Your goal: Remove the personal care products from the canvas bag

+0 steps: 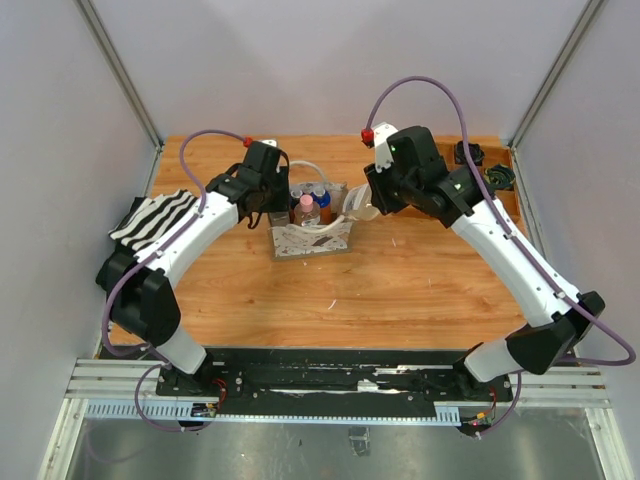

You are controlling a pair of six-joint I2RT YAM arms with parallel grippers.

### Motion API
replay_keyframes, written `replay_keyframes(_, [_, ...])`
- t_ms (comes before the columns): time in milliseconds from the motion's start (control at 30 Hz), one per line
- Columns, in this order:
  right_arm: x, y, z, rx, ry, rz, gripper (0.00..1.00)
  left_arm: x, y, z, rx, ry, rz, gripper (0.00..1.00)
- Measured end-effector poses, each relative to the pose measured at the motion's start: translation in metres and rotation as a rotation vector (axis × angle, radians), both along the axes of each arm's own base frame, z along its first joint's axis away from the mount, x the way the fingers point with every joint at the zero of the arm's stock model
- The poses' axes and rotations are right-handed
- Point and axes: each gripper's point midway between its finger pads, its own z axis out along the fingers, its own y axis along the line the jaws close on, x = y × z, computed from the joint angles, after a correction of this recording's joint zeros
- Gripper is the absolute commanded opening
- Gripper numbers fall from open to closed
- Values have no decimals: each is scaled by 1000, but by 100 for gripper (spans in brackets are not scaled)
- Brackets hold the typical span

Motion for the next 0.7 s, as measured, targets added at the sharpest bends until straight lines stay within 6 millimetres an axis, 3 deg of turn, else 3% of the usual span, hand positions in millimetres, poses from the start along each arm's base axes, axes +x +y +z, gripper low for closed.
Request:
replay_keyframes(167, [1, -9, -15, -16, 29, -26, 11, 1, -1, 1, 5, -8, 0, 35])
replay_keyframes(333, [-2, -13, -12, -12, 22, -31, 11, -1, 0, 4, 18, -6, 1, 2])
replay_keyframes(700, [-16, -38, 28, 15, -71, -82, 13, -5, 3, 9, 61, 22, -1, 1])
